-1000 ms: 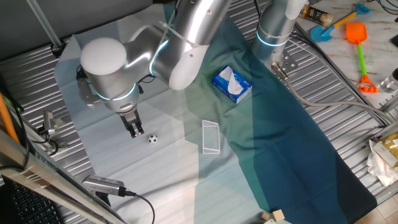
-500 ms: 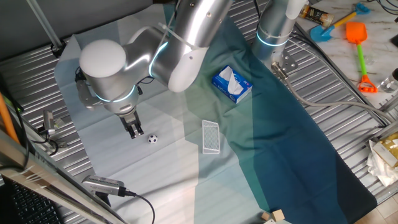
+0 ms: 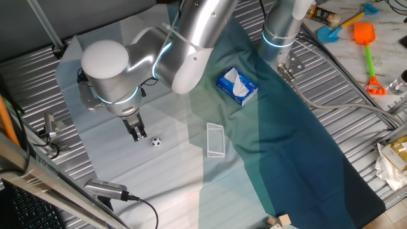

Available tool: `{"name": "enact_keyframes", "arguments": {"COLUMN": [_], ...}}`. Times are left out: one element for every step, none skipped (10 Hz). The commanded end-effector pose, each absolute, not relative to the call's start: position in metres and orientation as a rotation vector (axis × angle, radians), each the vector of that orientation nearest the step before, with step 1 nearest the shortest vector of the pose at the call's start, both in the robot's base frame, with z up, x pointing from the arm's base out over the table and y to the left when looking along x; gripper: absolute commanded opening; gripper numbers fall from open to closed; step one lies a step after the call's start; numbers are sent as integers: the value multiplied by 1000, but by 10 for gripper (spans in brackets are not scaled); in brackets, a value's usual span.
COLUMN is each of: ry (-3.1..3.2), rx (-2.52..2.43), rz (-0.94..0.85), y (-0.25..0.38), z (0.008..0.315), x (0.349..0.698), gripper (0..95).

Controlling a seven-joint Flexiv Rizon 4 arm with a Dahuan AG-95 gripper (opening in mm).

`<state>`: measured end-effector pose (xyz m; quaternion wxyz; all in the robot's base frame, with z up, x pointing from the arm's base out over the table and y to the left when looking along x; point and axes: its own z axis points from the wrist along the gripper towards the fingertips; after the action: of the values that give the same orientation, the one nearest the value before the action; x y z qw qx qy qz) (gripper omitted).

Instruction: Push the soccer ball into the goal

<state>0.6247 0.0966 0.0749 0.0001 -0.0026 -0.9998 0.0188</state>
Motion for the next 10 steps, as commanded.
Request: {"name": "enact_keyframes", "arguments": {"ry": [-3128, -3112, -3102, -3082, -3082, -3077, -3076, -3077, -3076, -3076], "rx": [-11, -16, -18, -26, -33, -40, -44, -44, -44, -44], "rz": [57, 50, 45, 23, 16, 1, -6, -7, -6, -8], "y": [96, 96, 96, 96, 96, 96, 96, 96, 96, 96], "z": [75, 75, 75, 75, 75, 75, 75, 75, 75, 75], "x": [624, 624, 624, 624, 624, 624, 624, 624, 624, 624], "gripper": [0, 0, 0, 0, 0, 0, 0, 0, 0, 0]}}
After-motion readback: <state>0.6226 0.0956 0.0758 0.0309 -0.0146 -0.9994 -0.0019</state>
